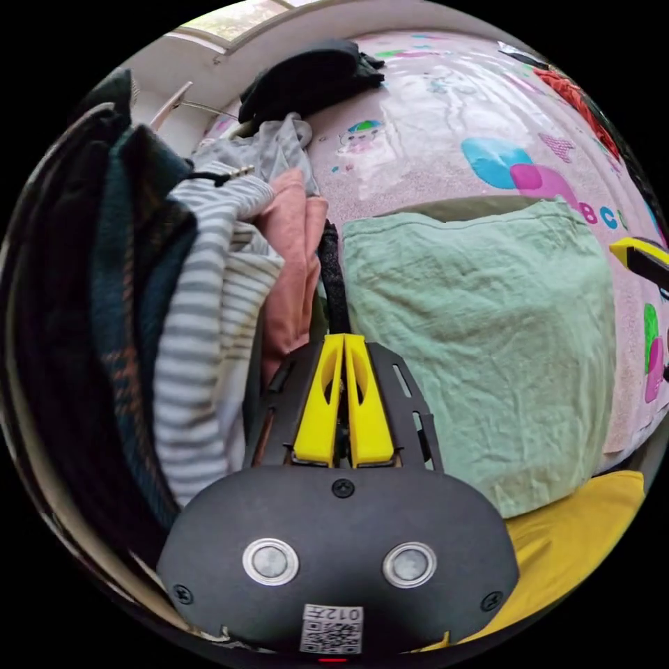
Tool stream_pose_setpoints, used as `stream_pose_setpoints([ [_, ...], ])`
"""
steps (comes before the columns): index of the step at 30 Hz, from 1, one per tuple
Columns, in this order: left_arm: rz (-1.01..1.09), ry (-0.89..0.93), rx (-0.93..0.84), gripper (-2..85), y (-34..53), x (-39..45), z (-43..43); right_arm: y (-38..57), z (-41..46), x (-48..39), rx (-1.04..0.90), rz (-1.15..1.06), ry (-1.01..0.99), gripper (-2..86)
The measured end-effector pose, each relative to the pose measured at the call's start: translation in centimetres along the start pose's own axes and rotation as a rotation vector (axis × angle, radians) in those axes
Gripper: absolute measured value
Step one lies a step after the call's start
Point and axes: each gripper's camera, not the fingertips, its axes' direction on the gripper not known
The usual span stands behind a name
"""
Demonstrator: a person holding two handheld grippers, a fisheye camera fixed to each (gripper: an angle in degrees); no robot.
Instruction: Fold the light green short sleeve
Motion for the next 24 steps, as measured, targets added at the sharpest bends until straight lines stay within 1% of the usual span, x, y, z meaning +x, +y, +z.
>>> stream_pose_setpoints([
  [3,0.074,-0.037,0.052,0.4,1.7,1.6,-1.3,2.7,0.8,-3.5,0.010,-0.118,-0.031,0.6],
  [5,0.106,-0.030,0.027,0.4,2.0,2.3,-0.5,4.2,3.7,-5.2,-0.046,-0.162,-0.045,0.6],
  [7,0.137,0.006,-0.077,0.4,2.1,2.6,2.0,5.0,6.2,-5.4,-0.104,-0.156,-0.032,0.6],
  [8,0.138,-0.004,-0.103,0.4,2.1,2.5,2.7,5.4,8.0,-5.1,-0.153,-0.136,0.019,0.6],
  [10,0.132,-0.040,-0.169,0.3,2.8,2.1,4.3,6.1,9.7,-4.3,-0.196,-0.103,0.057,0.5],
  [12,0.112,-0.020,-0.137,0.3,3.4,1.7,3.3,6.5,9.6,-3.8,-0.178,-0.080,0.043,0.5],
  [14,0.077,-0.047,-0.076,0.3,4.3,1.5,1.5,7.3,8.6,-4.4,-0.133,-0.090,0.133,0.5],
  [15,0.059,-0.069,-0.030,0.3,5.1,1.6,0.1,7.5,8.2,-4.7,-0.114,-0.105,0.145,0.5],
  [18,0.112,-0.041,0.061,0.3,7.5,2.9,-2.6,9.3,7.0,-6.9,-0.051,-0.205,0.061,0.5],
  [20,0.163,-0.019,0.029,0.4,8.6,3.9,-2.2,10.7,8.5,-8.5,-0.087,-0.273,-0.028,0.5],
  [21,0.179,-0.013,-0.009,0.4,9.1,4.2,-1.3,11.0,9.3,-8.9,-0.110,-0.288,-0.035,0.5],
  [24,0.169,-0.005,-0.114,0.4,10.0,4.1,2.1,12.6,13.5,-9.2,-0.207,-0.318,0.058,0.4],
])
